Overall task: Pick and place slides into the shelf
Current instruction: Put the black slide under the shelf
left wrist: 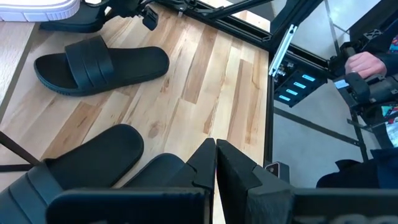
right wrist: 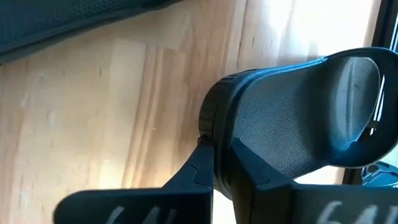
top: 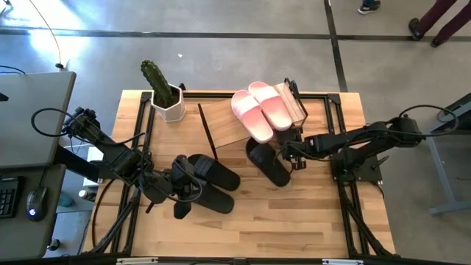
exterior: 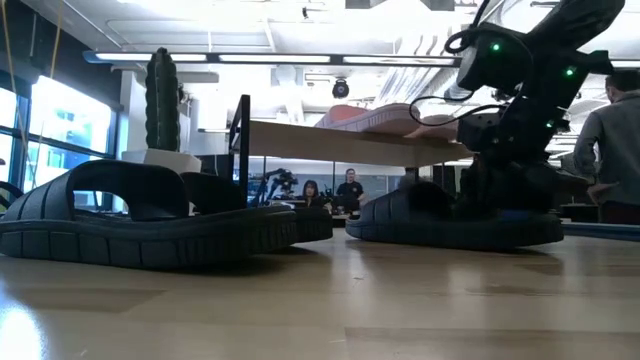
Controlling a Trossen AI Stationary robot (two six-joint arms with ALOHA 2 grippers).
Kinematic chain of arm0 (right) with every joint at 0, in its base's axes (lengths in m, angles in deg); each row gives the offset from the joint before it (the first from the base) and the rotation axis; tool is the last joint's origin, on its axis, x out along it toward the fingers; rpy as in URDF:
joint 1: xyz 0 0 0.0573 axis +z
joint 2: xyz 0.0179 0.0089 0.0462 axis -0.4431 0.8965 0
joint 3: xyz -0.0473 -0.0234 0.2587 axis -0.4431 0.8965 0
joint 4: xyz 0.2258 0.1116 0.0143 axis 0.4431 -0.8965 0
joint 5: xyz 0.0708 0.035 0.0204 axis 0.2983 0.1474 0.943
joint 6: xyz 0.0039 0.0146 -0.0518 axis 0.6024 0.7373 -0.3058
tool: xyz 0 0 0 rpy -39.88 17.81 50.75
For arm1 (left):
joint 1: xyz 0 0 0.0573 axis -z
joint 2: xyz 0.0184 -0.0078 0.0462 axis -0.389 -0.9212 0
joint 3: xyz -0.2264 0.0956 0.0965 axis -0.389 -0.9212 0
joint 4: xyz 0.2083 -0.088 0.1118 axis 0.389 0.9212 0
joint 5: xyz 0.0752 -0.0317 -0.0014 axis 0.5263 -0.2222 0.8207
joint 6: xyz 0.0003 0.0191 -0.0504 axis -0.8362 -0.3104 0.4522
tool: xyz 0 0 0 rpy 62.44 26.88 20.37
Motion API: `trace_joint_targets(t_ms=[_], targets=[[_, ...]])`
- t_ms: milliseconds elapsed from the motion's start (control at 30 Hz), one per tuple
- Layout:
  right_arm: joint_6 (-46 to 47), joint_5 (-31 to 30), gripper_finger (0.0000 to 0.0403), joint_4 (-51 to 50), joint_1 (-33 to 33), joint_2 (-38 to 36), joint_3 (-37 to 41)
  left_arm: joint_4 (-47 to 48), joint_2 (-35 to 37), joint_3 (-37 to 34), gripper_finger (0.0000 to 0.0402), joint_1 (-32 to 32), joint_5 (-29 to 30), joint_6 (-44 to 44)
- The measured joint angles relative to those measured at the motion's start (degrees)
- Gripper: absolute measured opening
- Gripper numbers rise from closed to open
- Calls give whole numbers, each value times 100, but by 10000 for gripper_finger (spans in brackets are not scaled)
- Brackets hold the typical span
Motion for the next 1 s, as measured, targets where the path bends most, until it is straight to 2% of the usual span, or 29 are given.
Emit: trace_joint_targets(t_ms=[200, 633, 1000], targets=[[-51, 163, 9, -8, -75, 0, 0, 0, 0, 0, 3, 0, 0, 0], [-53, 135, 93, -26, -168, 0, -2, 0, 0, 0, 3, 0, 0, 2], [360, 145, 108, -314, -131, -73, -7, -4, 0, 0, 3, 0, 0, 4]])
